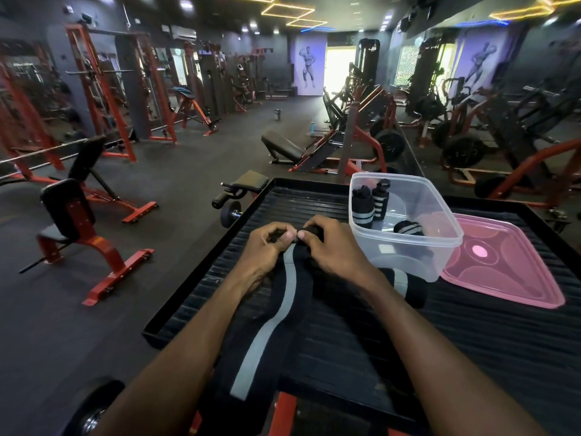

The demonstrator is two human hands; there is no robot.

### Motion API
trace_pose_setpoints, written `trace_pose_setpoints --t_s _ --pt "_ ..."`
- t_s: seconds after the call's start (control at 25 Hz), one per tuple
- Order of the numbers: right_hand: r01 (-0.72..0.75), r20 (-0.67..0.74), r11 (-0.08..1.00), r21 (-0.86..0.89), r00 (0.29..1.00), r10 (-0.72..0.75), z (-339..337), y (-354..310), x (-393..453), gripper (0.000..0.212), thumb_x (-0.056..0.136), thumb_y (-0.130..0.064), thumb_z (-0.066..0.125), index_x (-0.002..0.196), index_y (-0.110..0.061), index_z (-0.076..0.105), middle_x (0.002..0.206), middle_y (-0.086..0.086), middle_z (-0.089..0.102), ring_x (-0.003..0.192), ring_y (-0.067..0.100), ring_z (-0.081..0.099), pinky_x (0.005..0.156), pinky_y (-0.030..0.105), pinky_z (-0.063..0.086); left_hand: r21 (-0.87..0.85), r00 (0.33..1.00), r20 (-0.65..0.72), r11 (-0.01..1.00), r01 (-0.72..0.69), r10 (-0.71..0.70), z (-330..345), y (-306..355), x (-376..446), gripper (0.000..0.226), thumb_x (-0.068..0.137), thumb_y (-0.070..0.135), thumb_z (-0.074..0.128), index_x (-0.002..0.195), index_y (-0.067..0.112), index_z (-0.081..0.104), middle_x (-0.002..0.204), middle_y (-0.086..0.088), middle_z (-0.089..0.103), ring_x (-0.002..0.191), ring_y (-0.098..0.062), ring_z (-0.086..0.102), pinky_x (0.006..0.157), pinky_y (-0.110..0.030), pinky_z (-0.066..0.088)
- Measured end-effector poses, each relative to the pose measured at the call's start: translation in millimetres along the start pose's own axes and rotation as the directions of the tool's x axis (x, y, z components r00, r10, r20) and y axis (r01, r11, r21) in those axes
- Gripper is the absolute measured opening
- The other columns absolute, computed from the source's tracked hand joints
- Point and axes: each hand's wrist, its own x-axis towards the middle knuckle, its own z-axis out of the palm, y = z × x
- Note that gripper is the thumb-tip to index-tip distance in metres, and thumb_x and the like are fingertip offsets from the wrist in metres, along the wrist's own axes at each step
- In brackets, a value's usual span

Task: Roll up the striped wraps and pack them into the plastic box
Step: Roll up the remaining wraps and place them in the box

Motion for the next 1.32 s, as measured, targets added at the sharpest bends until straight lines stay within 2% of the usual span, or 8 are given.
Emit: trace_pose_setpoints --t_s 0.16,0.24,0.48,0.76,0.92,1.08,1.2,1.32 --pt "0.122 -0.068 0.988 -0.098 0.989 -0.129 2.5 -1.9 -2.1 0.013 0.092 -0.017 0.064 0.105 -0.02 0.064 0.099 0.003 0.068 0.091 0.018 0.06 0.081 0.033 0.049 -0.2 0.986 0.045 0.965 0.167 -0.162 1.1 -1.2 1.5 0.024 0.1 0.02 0.061 0.085 0.009 0.076 0.089 -0.013 0.075 0.087 -0.023 0.069 0.085 -0.038 0.053" --pt "0.152 -0.056 0.981 -0.122 0.986 -0.16 4.9 -2.3 -2.9 0.015 0.092 -0.015 0.062 0.106 -0.019 0.06 0.1 0.005 0.066 0.093 0.02 0.059 0.08 0.035 0.049 -0.083 0.99 0.055 0.987 0.135 -0.131 -1.1 -4.9 2.5 0.03 0.102 0.024 0.058 0.089 0.005 0.077 0.092 -0.018 0.074 0.087 -0.023 0.067 0.084 -0.039 0.051" --pt "0.055 0.078 0.985 -0.163 0.996 -0.042 4.1 0.9 -5.0 0.02 0.1 -0.04 0.048 0.108 -0.022 0.051 0.101 0.009 0.065 0.093 0.027 0.056 0.078 0.038 0.044 0.087 1.0 0.004 0.996 0.025 -0.026 -2.5 -7.5 4.0 0.027 0.104 0.018 0.054 0.084 0.022 0.072 0.084 0.005 0.07 0.083 -0.009 0.063 0.081 -0.029 0.048" --pt "0.152 -0.142 0.986 -0.069 0.977 -0.161 -1.1 -4.3 -2.7 0.018 0.09 -0.011 0.063 0.106 -0.018 0.068 0.097 -0.001 0.071 0.085 0.008 0.058 0.076 0.019 0.04 0.038 0.997 0.006 0.997 0.071 -0.072 -0.1 -3.4 4.4 0.028 0.102 0.033 0.057 0.089 0.014 0.073 0.088 0.0 0.072 0.084 -0.012 0.065 0.079 -0.028 0.049" --pt "0.037 -0.112 0.993 0.112 0.993 -0.024 0.7 -8.0 -2.0 0.015 0.093 -0.025 0.062 0.104 -0.022 0.073 0.095 -0.008 0.073 0.092 0.012 0.066 0.087 0.031 0.052 0.103 0.997 -0.028 0.992 0.069 -0.067 -1.8 -5.7 5.1 0.032 0.106 0.031 0.049 0.088 0.012 0.067 0.086 -0.004 0.067 0.083 -0.016 0.061 0.082 -0.038 0.047" --pt "-0.055 -0.134 0.97 0.236 0.987 0.088 1.9 -5.5 3.2 0.02 0.097 -0.023 0.058 0.094 -0.022 0.077 0.067 -0.011 0.068 0.07 0.011 0.068 0.08 0.048 0.059 0.057 0.992 -0.047 0.991 0.119 -0.116 -1.1 -5.4 6.2 0.031 0.108 0.029 0.044 0.094 0.008 0.062 0.086 -0.006 0.066 0.082 -0.017 0.061 0.079 -0.035 0.049" --pt "-0.11 -0.153 0.952 0.285 0.975 0.159 1.9 -6.7 3.9 0.018 0.095 -0.019 0.061 0.096 -0.02 0.079 0.062 -0.01 0.068 0.061 0.005 0.064 0.077 0.048 0.06 0.023 0.993 -0.013 0.993 0.117 -0.117 3.5 -1.3 3.8 0.028 0.108 0.022 0.041 0.084 0.017 0.054 0.079 0.002 0.058 0.072 -0.007 0.053 0.064 -0.018 0.045" --pt "-0.096 -0.18 0.957 0.273 0.972 0.149 0.8 -12.3 0.7 0.016 0.094 -0.018 0.064 0.1 -0.019 0.079 0.078 -0.009 0.074 0.078 0.01 0.071 0.083 0.041 0.06 0.024 0.991 0.024 0.991 0.13 -0.13 3.6 -5.8 5.4 0.026 0.109 0.024 0.039 0.091 0.014 0.056 0.085 -0.002 0.06 0.078 -0.012 0.055 0.07 -0.024 0.045"
